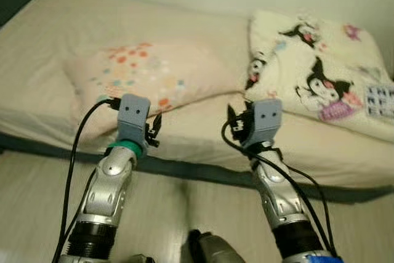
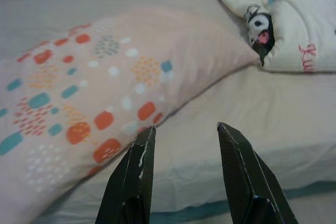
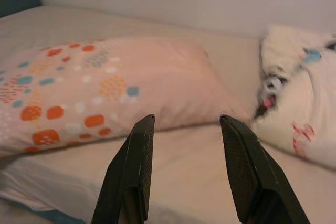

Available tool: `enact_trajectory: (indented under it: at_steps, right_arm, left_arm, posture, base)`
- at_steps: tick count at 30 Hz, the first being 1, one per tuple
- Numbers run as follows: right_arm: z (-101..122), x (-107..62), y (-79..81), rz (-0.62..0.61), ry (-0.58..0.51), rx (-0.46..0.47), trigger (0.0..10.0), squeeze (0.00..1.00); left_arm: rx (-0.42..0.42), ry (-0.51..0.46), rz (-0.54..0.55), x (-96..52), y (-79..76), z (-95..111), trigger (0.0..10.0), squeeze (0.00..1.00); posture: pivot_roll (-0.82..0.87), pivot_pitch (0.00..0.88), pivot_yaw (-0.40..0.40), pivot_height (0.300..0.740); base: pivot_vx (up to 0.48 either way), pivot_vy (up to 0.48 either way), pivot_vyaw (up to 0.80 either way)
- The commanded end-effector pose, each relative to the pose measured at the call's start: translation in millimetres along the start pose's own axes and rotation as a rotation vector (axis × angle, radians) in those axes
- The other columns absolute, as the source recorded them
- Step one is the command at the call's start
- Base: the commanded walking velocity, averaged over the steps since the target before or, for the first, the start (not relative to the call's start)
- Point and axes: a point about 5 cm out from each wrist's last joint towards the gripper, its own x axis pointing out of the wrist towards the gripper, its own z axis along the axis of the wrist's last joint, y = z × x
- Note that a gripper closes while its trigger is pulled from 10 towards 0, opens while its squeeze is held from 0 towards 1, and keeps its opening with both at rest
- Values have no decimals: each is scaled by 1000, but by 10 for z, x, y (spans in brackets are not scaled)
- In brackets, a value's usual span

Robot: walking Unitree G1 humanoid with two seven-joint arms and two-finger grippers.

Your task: Clean up the room

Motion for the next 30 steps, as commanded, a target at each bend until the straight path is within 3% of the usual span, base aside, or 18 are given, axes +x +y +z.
enact_trajectory:
  at_steps: [1, 15, 26, 30]
  right_arm:
    - [-45, -30, -64, -20, 21, -4, 10000, 0]
    - [-40, -20, -36, 4, 21, -15, 10000, 0]
    - [-42, -14, -31, 11, 25, -11, 10000, 0]
    - [-26, -13, -38, 5, 13, 5, 10000, 0]
  left_arm:
    - [-8, 16, -11, -10, -40, -42, 10000, 0]
    - [-1, 22, 0, -21, -37, -63, 10000, 0]
    - [-17, 14, 2, -18, -43, -49, 10000, 0]
    - [-13, 17, 0, -16, -46, -49, 10000, 0]
  posture:
    - [-31, 111, 6, 740]
    - [-29, 112, 3, 740]
    - [-30, 110, 1, 740]
    - [-29, 110, 1, 740]
  base:
    - [0, 0, 0]
    - [0, 0, 0]
    - [0, 0, 784]
    - [0, 0, 0]
